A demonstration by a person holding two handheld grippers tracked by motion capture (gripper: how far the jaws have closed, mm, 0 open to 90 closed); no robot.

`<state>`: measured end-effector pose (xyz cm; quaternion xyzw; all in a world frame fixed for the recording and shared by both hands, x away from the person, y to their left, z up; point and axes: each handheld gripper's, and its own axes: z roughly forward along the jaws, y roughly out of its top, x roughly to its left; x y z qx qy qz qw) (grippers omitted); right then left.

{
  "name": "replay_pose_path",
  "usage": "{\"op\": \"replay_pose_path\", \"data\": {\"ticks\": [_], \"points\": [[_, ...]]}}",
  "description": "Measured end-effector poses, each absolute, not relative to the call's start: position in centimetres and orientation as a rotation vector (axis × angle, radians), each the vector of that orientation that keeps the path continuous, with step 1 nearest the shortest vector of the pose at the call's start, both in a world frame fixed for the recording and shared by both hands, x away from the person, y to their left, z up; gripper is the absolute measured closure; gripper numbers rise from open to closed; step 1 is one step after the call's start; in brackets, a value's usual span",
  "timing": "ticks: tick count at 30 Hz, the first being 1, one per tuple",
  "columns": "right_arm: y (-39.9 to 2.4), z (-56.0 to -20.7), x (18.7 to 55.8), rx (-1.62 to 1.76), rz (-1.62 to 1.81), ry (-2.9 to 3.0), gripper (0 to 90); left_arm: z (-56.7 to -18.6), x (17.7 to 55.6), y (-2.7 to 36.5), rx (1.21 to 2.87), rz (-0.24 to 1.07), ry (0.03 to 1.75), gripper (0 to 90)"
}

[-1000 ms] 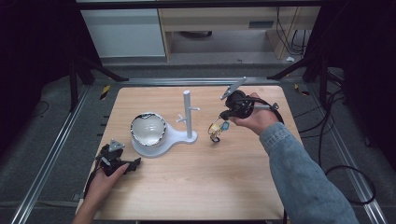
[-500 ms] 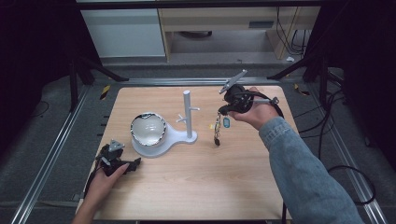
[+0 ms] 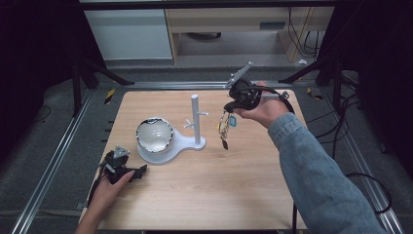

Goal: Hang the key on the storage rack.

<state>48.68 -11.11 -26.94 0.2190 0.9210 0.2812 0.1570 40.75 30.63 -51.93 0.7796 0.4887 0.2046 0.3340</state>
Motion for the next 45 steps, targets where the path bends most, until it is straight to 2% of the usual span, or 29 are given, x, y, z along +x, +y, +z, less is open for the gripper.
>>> {"op": "replay_pose_path", "data": {"ticks": [24, 45], "points": [[-8.4, -22.4, 49.3, 0.543, 0.863, 2.602, 88.8, -51.9, 40.7, 30.6, 2.036, 0.534, 1.277, 0.0], [-6.2, -22.2, 49.4, 0.501, 0.82, 2.626, 88.7, -51.9, 40.7, 30.6, 2.036, 0.534, 1.277, 0.0]]}}
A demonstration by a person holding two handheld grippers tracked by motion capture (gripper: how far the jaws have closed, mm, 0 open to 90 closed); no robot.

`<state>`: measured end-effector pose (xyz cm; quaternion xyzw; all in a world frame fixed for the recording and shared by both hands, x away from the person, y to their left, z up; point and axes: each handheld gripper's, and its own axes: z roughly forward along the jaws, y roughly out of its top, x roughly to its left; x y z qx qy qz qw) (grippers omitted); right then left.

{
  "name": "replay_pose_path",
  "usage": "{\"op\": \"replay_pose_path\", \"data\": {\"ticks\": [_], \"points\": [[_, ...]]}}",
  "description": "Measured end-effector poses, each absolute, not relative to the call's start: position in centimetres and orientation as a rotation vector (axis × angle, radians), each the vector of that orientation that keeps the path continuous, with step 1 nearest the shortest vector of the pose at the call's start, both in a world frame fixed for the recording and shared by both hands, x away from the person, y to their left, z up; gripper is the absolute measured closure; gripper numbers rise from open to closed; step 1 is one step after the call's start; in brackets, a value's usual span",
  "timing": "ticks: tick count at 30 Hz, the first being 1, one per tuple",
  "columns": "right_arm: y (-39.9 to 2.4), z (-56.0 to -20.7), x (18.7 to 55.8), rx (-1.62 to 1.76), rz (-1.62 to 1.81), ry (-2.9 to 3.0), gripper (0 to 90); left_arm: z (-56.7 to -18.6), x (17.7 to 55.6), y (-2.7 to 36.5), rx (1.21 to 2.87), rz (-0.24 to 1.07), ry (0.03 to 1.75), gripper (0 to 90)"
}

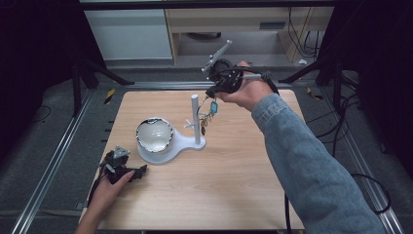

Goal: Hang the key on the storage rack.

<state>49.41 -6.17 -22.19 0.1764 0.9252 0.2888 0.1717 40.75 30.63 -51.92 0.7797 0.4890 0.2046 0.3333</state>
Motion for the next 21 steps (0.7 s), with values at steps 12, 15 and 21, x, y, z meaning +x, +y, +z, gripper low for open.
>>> {"op": "replay_pose_path", "data": {"ticks": [12, 15, 21], "points": [[-4.9, -24.2, 50.4, 0.511, 0.779, 2.67, 88.7, -51.9, 40.7, 30.6, 2.036, 0.534, 1.277, 0.0], [-4.8, -24.6, 50.6, 0.522, 0.771, 2.677, 88.7, -51.9, 40.7, 30.6, 2.036, 0.534, 1.277, 0.0], [-4.6, -25.3, 51.0, 0.526, 0.758, 2.691, 88.6, -51.9, 40.7, 30.6, 2.036, 0.534, 1.277, 0.0]]}}
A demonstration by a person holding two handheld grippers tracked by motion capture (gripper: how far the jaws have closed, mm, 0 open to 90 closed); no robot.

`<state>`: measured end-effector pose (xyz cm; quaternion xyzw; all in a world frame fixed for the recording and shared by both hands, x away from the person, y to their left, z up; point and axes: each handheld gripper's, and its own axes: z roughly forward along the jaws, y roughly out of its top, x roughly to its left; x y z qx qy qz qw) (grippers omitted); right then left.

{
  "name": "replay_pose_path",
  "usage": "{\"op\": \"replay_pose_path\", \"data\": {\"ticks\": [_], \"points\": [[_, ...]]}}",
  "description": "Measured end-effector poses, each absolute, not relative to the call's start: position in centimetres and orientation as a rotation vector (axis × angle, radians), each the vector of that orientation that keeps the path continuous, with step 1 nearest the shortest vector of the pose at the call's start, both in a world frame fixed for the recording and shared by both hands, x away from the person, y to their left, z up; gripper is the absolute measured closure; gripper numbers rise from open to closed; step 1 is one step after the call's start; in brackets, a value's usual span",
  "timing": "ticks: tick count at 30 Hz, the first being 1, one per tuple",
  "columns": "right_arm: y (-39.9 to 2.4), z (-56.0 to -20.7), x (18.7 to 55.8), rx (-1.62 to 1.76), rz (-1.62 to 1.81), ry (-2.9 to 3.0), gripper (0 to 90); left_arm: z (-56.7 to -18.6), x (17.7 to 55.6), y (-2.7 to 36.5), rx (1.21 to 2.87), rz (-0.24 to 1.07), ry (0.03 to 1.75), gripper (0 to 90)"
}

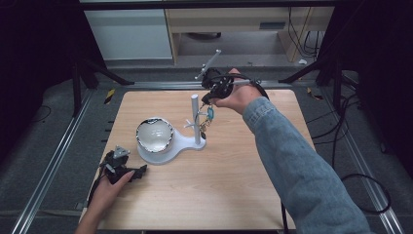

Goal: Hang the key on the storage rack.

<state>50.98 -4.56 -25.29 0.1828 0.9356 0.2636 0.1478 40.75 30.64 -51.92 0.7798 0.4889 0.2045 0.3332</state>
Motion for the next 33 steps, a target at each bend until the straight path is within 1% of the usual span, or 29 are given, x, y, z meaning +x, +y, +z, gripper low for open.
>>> {"op": "replay_pose_path", "data": {"ticks": [17, 29, 31, 33], "points": [[-3.9, -27.2, 51.9, 0.553, 0.749, 2.734, 88.6, -51.9, 40.7, 30.6, 2.036, 0.534, 1.277, 0.0], [-4.2, -27.5, 52.1, 0.568, 0.765, 2.744, 88.3, -51.9, 40.7, 30.6, 2.035, 0.534, 1.277, 0.0], [-4.3, -27.5, 52.1, 0.566, 0.764, 2.744, 86.6, -51.9, 40.7, 30.6, 2.036, 0.534, 1.277, 0.0], [-4.3, -27.6, 52.1, 0.575, 0.766, 2.738, 79.2, -51.9, 40.7, 30.6, 2.036, 0.534, 1.277, 0.0]]}}
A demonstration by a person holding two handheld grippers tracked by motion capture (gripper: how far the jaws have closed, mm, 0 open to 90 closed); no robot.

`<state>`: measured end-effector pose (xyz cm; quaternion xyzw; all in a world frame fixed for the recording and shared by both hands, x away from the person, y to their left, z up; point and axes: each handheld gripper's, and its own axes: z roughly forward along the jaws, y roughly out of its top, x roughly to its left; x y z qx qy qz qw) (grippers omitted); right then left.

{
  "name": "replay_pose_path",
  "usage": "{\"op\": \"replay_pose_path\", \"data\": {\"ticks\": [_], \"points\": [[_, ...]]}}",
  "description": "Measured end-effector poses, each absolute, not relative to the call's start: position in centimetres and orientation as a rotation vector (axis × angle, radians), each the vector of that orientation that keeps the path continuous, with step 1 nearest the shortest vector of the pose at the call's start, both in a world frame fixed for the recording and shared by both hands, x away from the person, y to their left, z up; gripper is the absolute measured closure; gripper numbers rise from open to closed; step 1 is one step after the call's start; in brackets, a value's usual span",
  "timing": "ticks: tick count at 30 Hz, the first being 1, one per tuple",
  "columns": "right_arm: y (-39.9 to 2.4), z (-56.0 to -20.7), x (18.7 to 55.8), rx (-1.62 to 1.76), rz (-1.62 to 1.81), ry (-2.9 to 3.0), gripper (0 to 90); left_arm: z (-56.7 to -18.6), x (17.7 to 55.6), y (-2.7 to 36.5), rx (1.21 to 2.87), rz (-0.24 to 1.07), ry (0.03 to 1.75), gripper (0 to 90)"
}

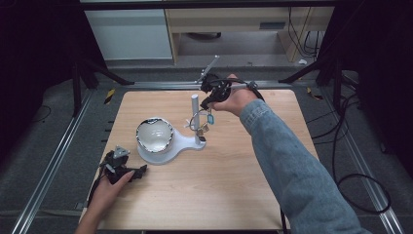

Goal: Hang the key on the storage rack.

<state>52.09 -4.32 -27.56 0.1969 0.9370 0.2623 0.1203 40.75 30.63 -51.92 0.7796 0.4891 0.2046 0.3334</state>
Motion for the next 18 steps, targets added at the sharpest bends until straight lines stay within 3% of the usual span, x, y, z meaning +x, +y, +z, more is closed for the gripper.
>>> {"op": "replay_pose_path", "data": {"ticks": [9, 11, 14, 18], "points": [[-5.0, -27.6, 52.2, 0.599, 0.761, 2.7, 67.9, -51.9, 40.7, 30.6, 2.036, 0.534, 1.277, 0.0], [-5.2, -27.5, 52.4, 0.626, 0.757, 2.682, 58.1, -51.9, 40.7, 30.6, 2.036, 0.534, 1.277, 0.0], [-5.5, -27.5, 52.5, 0.642, 0.75, 2.663, 54.3, -51.9, 40.7, 30.6, 2.036, 0.534, 1.277, 0.0], [-6.1, -27.4, 52.8, 0.683, 0.75, 2.633, 42.7, -51.9, 40.8, 30.6, 2.037, 0.535, 1.275, 0.0]]}}
